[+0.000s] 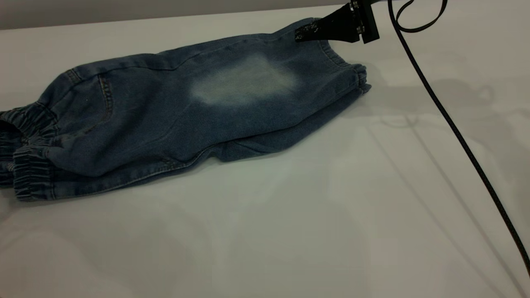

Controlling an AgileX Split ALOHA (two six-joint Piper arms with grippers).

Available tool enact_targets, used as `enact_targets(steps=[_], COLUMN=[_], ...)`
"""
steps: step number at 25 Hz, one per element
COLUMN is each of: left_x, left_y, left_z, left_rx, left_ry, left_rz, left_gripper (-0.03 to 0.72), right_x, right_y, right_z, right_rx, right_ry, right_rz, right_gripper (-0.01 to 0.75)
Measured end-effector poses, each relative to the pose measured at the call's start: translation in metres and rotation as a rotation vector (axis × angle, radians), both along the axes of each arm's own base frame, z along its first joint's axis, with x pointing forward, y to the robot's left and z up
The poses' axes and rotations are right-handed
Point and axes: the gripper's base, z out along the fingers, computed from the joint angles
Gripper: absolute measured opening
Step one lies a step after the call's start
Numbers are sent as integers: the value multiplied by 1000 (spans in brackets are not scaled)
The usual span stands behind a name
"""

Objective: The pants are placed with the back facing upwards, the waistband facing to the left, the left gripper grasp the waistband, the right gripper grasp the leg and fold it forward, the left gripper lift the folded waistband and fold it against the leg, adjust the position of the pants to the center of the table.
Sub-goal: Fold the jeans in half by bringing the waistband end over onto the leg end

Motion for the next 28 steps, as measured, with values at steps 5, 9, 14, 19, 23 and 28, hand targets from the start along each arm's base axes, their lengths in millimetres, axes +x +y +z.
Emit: enact_targets(steps=[5, 9, 14, 19, 23, 28], left_x=[16, 22, 23, 23, 23, 27], left_y=[9, 12, 12, 12, 8, 5], left_z=[-12, -25, -26, -26, -26, -24], left_rx=[-22, -16, 0, -9, -74, -122], left_ry=[44, 73, 65, 63, 62, 22], left_rz=[-2, -18, -34, -23, 40, 76], left_gripper=[455, 455, 498, 640, 666, 638], right_x=[-1, -2, -2, -2, -2, -2], right_y=[0, -1, -1, -1, -1, 0], right_z=[-1, -2, -2, -2, -2, -2], right_rx=[-13, -21, -22, -24, -24, -23], right_ry=[-5, -7, -7, -26, -26, -27], right_rz=[14, 22, 23, 30, 30, 30], right_gripper=[572, 572, 572, 572, 572, 572])
